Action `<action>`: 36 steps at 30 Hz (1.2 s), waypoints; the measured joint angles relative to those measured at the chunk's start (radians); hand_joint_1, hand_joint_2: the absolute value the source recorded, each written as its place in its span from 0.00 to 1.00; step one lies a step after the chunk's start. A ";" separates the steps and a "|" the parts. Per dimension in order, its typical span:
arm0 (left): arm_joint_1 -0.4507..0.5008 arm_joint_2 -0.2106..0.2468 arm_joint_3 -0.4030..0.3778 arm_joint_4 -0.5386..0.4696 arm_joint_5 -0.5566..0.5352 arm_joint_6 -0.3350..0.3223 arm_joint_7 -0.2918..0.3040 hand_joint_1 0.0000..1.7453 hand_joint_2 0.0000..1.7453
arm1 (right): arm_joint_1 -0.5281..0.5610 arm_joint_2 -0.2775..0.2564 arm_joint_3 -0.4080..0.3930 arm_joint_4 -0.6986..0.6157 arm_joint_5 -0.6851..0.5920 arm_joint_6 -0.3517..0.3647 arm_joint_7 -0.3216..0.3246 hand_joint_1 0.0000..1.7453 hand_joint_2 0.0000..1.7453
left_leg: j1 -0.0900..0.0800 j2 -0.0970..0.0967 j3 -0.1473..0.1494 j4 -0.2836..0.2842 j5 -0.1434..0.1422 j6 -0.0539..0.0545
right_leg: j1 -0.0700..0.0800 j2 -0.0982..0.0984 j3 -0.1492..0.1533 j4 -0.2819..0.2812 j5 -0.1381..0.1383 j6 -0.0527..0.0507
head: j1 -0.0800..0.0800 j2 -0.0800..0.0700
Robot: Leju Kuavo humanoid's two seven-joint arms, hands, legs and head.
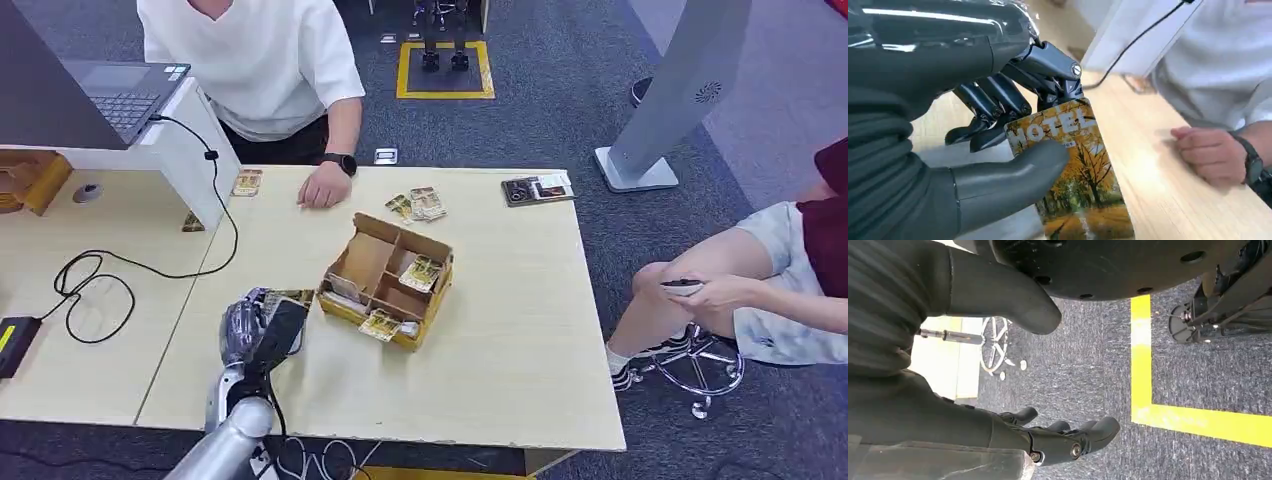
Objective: Pass the card to the sensor for recognition and then transmit it.
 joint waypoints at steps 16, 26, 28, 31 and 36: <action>0.043 -0.061 0.223 -0.034 -0.418 0.000 0.073 1.00 1.00 | 0.000 -0.005 0.007 -0.002 0.000 0.014 0.000 0.00 1.00 | 0.000 0.000 0.000 0.000 0.000 0.000 | 0.000 0.000 0.000 0.000 0.000 0.000 | 0.000 0.000; 0.073 -0.082 0.281 -0.098 -0.631 0.001 0.118 1.00 1.00 | 0.000 -0.006 0.007 -0.002 0.000 0.020 0.000 0.00 1.00 | 0.000 0.000 0.000 0.000 0.000 0.000 | 0.000 0.000 0.000 0.000 0.000 0.000 | 0.000 0.000; 0.078 -0.088 0.294 -0.112 -0.666 0.001 0.122 1.00 1.00 | 0.000 -0.006 0.008 -0.002 0.000 0.020 0.000 0.00 1.00 | 0.000 0.000 0.000 0.000 0.000 0.000 | 0.000 0.000 0.000 0.000 0.000 0.000 | 0.000 0.000; 0.087 -0.093 0.314 -0.135 -0.723 0.001 0.134 1.00 1.00 | 0.000 -0.007 0.010 -0.002 0.000 0.021 -0.001 0.00 1.00 | 0.000 0.000 0.000 0.000 0.000 0.000 | 0.000 0.000 0.000 0.000 0.000 0.000 | 0.000 0.000; 0.110 -0.095 0.329 -0.189 -0.875 0.001 0.199 1.00 1.00 | 0.000 -0.007 0.016 -0.002 0.001 0.023 -0.002 0.00 1.00 | 0.000 0.000 0.000 0.000 0.000 0.000 | 0.000 0.000 0.000 0.000 0.000 0.000 | 0.000 0.000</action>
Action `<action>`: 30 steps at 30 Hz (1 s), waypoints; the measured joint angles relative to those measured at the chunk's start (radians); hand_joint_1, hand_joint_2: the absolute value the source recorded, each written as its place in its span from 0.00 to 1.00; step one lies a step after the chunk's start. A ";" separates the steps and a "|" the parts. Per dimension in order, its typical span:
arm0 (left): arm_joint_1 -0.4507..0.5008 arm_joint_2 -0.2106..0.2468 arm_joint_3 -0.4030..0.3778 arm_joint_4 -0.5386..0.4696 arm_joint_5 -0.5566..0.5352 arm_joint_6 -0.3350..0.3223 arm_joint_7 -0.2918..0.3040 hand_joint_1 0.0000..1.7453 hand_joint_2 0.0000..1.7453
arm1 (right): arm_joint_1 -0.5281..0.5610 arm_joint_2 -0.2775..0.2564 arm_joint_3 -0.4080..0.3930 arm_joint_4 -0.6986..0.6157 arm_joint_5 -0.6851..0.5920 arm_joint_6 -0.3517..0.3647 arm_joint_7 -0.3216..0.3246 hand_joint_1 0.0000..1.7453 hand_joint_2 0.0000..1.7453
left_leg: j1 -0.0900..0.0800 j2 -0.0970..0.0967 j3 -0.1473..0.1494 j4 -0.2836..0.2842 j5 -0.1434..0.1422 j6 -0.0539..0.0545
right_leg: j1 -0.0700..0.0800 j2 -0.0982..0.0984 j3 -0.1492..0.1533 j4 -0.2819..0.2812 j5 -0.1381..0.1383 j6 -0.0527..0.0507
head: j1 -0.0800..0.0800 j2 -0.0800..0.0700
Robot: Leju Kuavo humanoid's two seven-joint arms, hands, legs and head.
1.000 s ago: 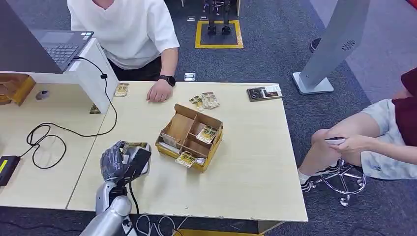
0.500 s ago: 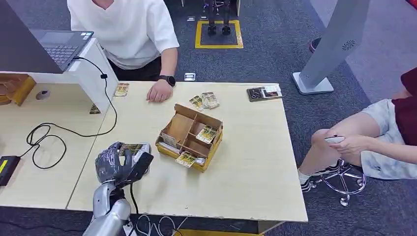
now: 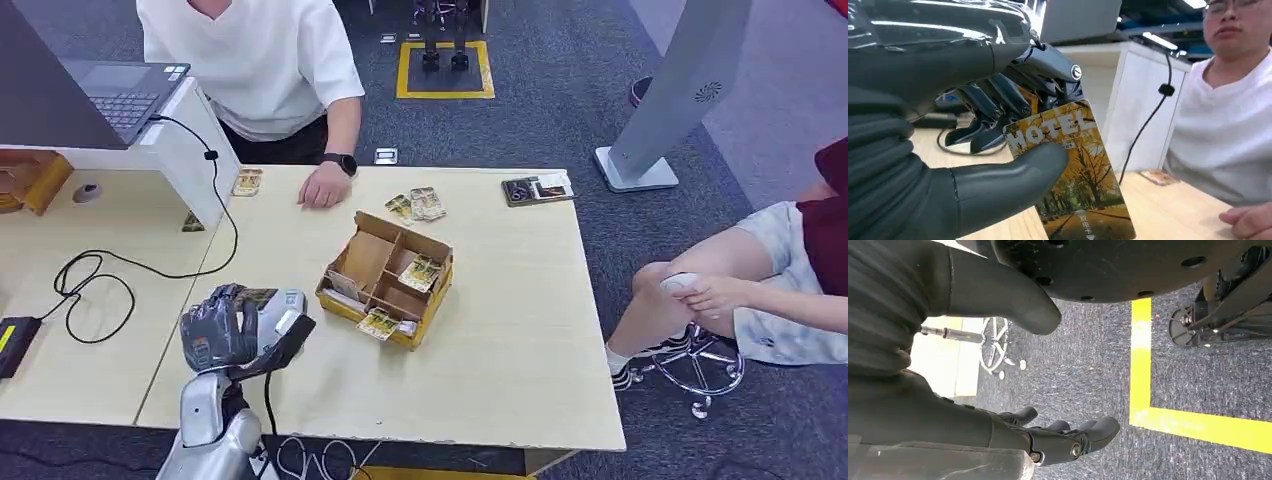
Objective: Pass the card to the sensor for recognition and then transmit it.
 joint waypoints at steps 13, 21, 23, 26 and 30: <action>0.060 0.025 -0.017 -0.180 -0.088 0.000 0.052 1.00 1.00 | 0.001 -0.002 0.010 0.000 -0.001 0.001 -0.010 0.00 1.00 | 0.000 0.000 0.000 0.000 0.000 0.000 | 0.000 0.000 0.000 0.000 0.000 0.000 | 0.000 0.000; 0.068 -0.027 -0.021 -0.358 0.001 0.000 -0.248 1.00 1.00 | 0.002 -0.002 0.011 0.000 -0.001 0.000 -0.015 0.00 1.00 | 0.000 0.000 0.000 0.000 0.000 0.000 | 0.000 0.000 0.000 0.000 0.000 0.000 | 0.000 0.000; 0.062 -0.052 -0.021 -0.381 0.000 0.000 -0.285 1.00 1.00 | 0.002 -0.002 0.011 0.000 -0.001 0.001 -0.015 0.00 1.00 | 0.000 0.000 0.000 0.000 0.000 0.000 | -0.001 0.000 0.000 0.000 0.000 0.000 | 0.000 0.000; 0.047 -0.077 -0.020 -0.397 -0.022 0.000 -0.294 1.00 1.00 | 0.001 -0.002 0.013 0.000 0.001 0.001 -0.015 0.00 1.00 | 0.000 0.000 0.000 0.000 0.000 0.000 | -0.001 0.000 0.000 0.000 0.000 0.000 | 0.000 0.000; 0.032 -0.080 -0.020 -0.398 -0.059 0.000 -0.244 1.00 1.00 | 0.001 -0.002 0.016 0.000 0.001 0.001 -0.015 0.00 1.00 | 0.000 0.000 0.001 0.000 0.000 0.000 | -0.001 0.000 0.000 0.000 0.000 0.000 | 0.000 0.000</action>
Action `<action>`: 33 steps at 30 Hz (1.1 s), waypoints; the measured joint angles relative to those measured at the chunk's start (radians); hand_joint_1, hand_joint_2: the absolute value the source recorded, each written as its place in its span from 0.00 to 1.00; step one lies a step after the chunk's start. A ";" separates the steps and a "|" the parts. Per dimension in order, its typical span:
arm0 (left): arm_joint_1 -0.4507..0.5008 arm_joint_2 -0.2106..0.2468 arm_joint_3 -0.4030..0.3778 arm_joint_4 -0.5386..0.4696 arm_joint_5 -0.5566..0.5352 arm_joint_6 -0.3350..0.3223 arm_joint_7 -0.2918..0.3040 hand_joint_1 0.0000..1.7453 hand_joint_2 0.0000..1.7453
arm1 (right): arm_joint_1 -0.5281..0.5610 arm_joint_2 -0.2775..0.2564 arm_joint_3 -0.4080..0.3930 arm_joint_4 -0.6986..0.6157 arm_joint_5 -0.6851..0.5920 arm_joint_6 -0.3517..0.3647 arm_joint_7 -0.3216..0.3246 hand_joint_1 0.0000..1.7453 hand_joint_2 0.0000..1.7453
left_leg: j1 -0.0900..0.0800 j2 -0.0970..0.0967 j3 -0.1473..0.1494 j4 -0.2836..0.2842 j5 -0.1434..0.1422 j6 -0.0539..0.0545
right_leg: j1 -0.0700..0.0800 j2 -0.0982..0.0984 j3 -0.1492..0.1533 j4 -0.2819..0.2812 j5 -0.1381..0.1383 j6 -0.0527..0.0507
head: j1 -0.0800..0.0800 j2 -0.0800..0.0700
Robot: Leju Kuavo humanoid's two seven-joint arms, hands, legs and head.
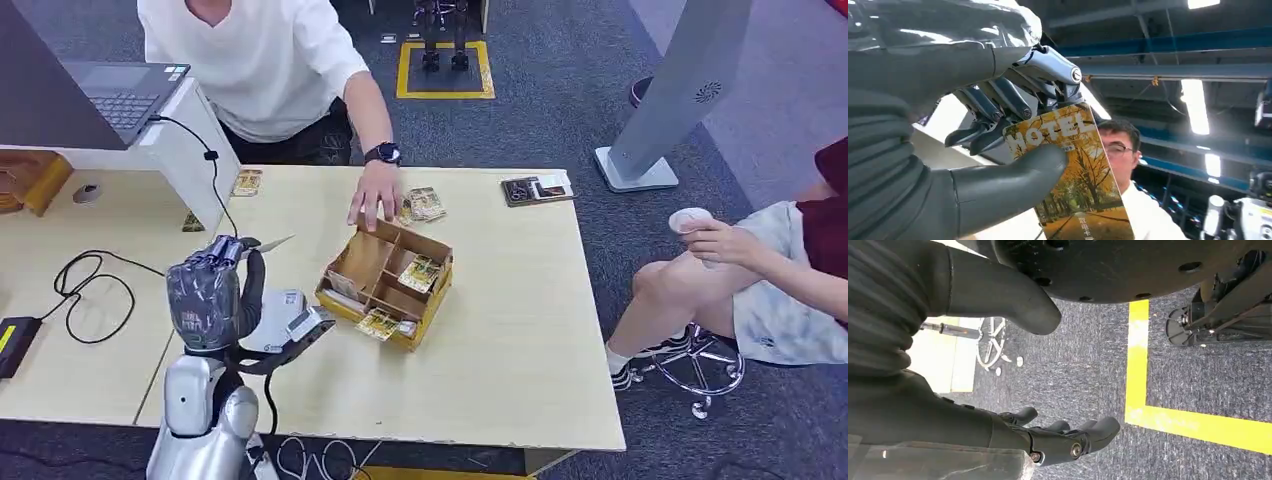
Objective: Pass the card to the sensor for recognition and then transmit it.
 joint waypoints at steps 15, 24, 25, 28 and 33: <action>-0.097 0.126 -0.153 0.175 -0.021 -0.001 0.344 1.00 1.00 | -0.002 -0.015 0.005 -0.021 0.018 -0.001 -0.002 0.00 1.00 | 0.000 0.000 0.000 0.000 0.000 0.000 | 0.000 0.000 0.000 0.000 0.000 0.000 | 0.000 0.000; -0.154 0.150 -0.169 0.310 -0.038 0.000 0.364 1.00 1.00 | -0.005 -0.019 0.008 -0.026 0.018 -0.001 -0.003 0.00 1.00 | 0.000 0.000 0.000 0.000 0.000 0.000 | 0.000 0.000 0.000 0.000 0.000 0.000 | 0.000 0.000; -0.160 0.151 -0.171 0.321 -0.041 0.000 0.368 1.00 1.00 | -0.005 -0.019 0.008 -0.027 0.018 -0.001 -0.003 0.00 1.00 | 0.000 0.000 0.000 0.000 0.000 0.000 | 0.000 0.000 0.000 0.000 0.000 0.000 | 0.000 0.000; -0.172 0.155 -0.179 0.356 -0.041 0.000 0.376 1.00 1.00 | -0.005 -0.020 0.008 -0.029 0.018 -0.002 -0.003 0.00 1.00 | 0.000 0.000 0.000 0.000 0.000 0.000 | 0.000 0.000 0.000 0.000 0.000 0.000 | 0.000 0.000; -0.179 0.156 -0.183 0.387 -0.025 0.000 0.375 1.00 1.00 | -0.005 -0.021 0.008 -0.029 0.018 -0.002 -0.003 0.00 1.00 | 0.000 0.001 0.000 0.000 0.000 0.000 | 0.000 0.001 0.000 0.000 0.000 0.000 | 0.000 0.000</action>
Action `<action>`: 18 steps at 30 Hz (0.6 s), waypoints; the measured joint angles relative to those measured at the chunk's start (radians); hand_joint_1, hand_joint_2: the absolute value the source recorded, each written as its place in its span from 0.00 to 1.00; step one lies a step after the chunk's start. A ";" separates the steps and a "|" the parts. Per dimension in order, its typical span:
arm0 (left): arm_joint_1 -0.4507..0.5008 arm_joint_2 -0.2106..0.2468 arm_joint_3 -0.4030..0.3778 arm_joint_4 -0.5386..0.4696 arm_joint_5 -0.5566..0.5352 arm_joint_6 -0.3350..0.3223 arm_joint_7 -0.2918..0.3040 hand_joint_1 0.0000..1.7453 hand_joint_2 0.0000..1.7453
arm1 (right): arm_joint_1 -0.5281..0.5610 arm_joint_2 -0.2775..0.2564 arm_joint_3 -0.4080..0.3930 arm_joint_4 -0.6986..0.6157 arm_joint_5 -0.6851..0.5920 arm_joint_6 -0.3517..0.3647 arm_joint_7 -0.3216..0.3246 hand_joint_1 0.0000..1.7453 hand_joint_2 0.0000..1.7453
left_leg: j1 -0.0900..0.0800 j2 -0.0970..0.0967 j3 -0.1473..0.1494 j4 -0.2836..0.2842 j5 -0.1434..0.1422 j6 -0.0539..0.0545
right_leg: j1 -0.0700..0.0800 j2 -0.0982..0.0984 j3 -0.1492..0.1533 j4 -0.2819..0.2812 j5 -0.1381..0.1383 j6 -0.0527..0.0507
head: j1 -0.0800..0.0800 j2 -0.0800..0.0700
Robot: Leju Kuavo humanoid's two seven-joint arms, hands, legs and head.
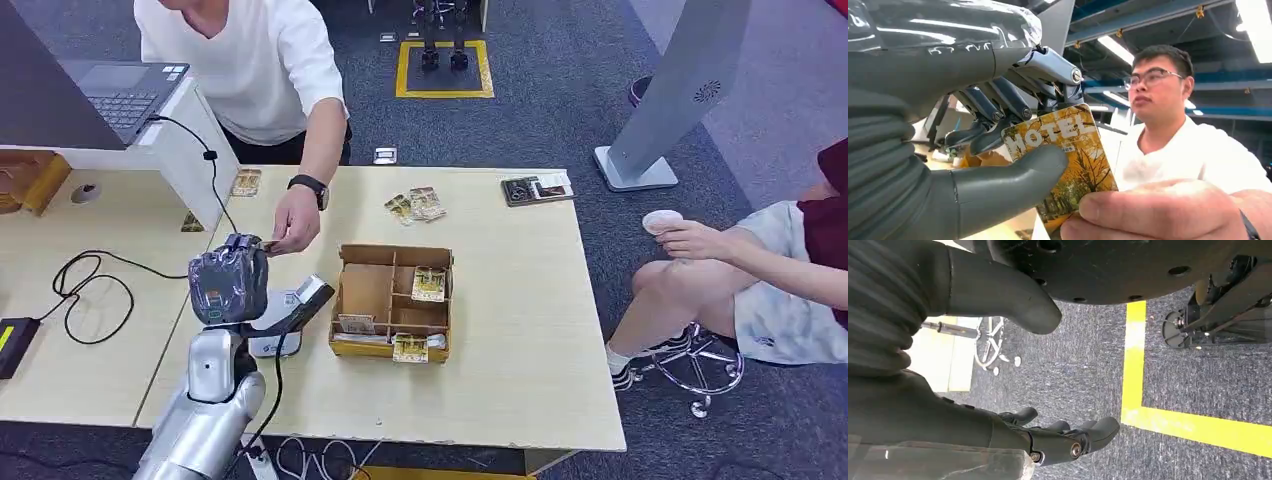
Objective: Pass the card to the sensor for recognition and then transmit it.
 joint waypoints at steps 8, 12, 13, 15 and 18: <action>0.002 -0.007 -0.001 -0.005 0.030 0.000 -0.049 0.00 1.00 | 0.000 0.000 0.000 0.000 -0.002 -0.001 -0.003 0.00 1.00 | 0.000 0.000 0.000 0.000 0.000 0.000 | 0.000 0.000 0.000 0.000 0.000 0.000 | 0.000 0.000; 0.006 -0.017 -0.001 -0.023 0.055 0.000 -0.089 0.00 1.00 | 0.000 0.000 0.000 0.000 -0.003 -0.002 -0.006 0.00 1.00 | 0.000 0.000 0.000 0.000 0.000 0.000 | 0.000 0.000 0.000 0.000 0.000 0.000 | 0.000 0.000; 0.008 -0.021 -0.001 -0.031 0.059 0.000 -0.100 0.00 1.00 | 0.000 0.000 0.000 0.000 -0.003 -0.002 -0.008 0.00 1.00 | 0.000 0.000 0.000 0.000 0.000 0.000 | 0.000 0.000 0.000 0.000 0.000 0.000 | 0.000 0.000; 0.015 -0.027 0.002 -0.047 0.070 0.000 -0.122 0.00 1.00 | 0.000 0.000 0.000 0.000 -0.006 -0.002 -0.010 0.00 1.00 | 0.000 0.000 0.000 0.000 0.000 0.000 | 0.000 0.000 0.000 0.000 0.000 0.000 | 0.000 0.000; 0.029 -0.039 0.009 -0.086 0.093 0.000 -0.171 0.00 1.00 | 0.001 0.000 0.000 0.000 -0.008 -0.002 -0.012 0.00 1.00 | 0.000 -0.001 0.000 0.000 0.000 0.000 | 0.000 -0.001 0.000 0.000 0.000 0.000 | 0.000 0.000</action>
